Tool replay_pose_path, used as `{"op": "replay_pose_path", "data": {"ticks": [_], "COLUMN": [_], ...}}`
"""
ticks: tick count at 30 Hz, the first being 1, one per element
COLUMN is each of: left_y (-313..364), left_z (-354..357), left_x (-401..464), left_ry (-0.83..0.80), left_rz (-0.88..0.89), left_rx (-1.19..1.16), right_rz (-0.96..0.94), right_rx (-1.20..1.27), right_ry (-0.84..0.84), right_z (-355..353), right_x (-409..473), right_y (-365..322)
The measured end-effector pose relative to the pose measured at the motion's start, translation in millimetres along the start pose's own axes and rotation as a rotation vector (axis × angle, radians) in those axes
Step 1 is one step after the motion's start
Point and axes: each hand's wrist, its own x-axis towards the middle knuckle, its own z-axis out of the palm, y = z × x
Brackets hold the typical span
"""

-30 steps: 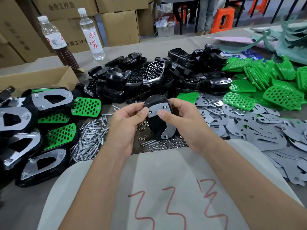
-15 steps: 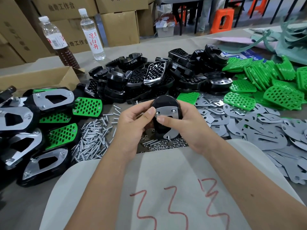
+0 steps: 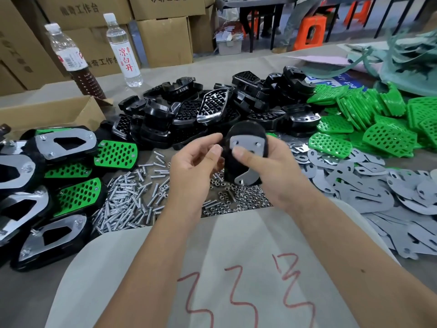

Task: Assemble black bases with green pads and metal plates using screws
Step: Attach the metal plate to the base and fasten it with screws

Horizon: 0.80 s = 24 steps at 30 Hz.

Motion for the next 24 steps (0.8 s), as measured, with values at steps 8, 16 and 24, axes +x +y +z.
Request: {"op": "replay_pose_path", "data": {"ticks": [8,16,24], "left_y": [-6.9,-11.9,-7.2], "left_z": [68.3,95.0,86.1], "left_x": [23.7,41.2,34.0], "left_ry": [-0.216,-0.389,-0.414], "left_rz": [0.429,0.487,0.682], "left_rx": [0.989,1.290,1.330], "right_rz": [-0.213,-0.279,-0.209], "right_rx": [-0.020,-0.044,0.064], "right_ry": [0.569,0.688,0.797], "right_z": [-62.6,-67.7,-72.2], "right_x": [9.0,10.3,14.0], "right_y": [-13.3,-6.3,-10.3]}}
